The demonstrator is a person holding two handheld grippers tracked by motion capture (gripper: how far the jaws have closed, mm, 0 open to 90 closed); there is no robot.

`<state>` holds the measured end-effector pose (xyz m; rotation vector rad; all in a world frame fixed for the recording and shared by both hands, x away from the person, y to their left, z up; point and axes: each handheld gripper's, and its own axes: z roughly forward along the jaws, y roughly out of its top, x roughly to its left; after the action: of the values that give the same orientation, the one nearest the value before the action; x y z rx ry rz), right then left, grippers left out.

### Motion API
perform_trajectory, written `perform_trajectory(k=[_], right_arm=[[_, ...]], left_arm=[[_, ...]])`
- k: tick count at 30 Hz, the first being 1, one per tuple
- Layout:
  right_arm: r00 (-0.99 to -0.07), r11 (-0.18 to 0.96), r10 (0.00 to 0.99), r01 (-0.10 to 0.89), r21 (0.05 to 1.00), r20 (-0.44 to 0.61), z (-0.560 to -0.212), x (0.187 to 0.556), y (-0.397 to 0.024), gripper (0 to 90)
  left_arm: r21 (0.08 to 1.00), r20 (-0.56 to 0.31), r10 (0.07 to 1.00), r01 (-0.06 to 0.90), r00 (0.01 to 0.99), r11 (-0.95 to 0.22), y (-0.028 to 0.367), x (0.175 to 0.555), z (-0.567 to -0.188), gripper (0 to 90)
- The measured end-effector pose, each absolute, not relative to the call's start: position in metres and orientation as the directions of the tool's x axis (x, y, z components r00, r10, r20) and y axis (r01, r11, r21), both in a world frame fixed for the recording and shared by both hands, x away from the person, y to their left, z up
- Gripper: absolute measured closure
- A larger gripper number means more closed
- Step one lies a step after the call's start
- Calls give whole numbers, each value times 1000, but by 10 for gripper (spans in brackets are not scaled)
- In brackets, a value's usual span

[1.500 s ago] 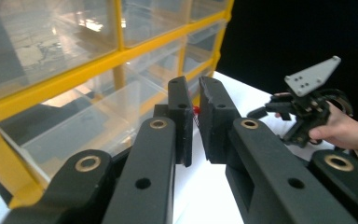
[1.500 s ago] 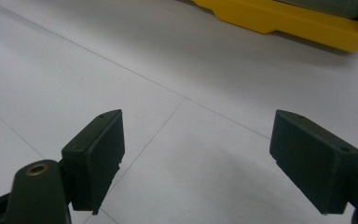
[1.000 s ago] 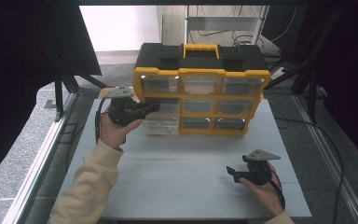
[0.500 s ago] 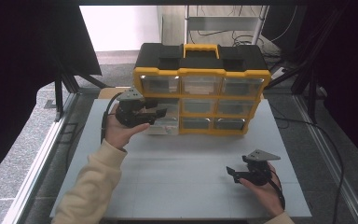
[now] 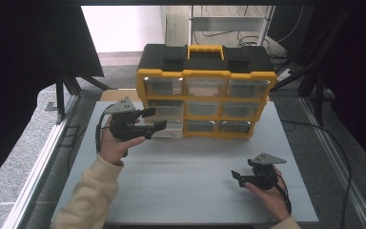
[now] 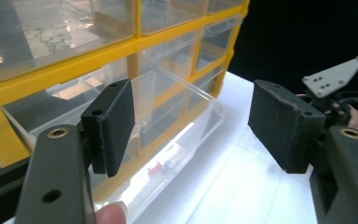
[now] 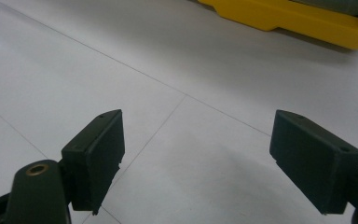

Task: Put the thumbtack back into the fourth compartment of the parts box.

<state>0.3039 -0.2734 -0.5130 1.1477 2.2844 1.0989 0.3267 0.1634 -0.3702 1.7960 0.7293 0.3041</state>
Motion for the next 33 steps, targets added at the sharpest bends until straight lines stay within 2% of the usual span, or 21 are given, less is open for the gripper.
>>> perform_trajectory(k=[11,29,33], right_arm=[[-610,371,792,514,773,25,-513,303,-273,181],[-608,369,794,515,774,26,-513,303,-273,181],[-607,370,795,517,772,26,-513,303,-273,181]], left_arm=[[931,-154,564,311,812,-194,163,306,-370,308],[918,-158,539,325,827,-229,163,290,-384,323],[909,-164,523,334,836,-248,159,290,-388,368]])
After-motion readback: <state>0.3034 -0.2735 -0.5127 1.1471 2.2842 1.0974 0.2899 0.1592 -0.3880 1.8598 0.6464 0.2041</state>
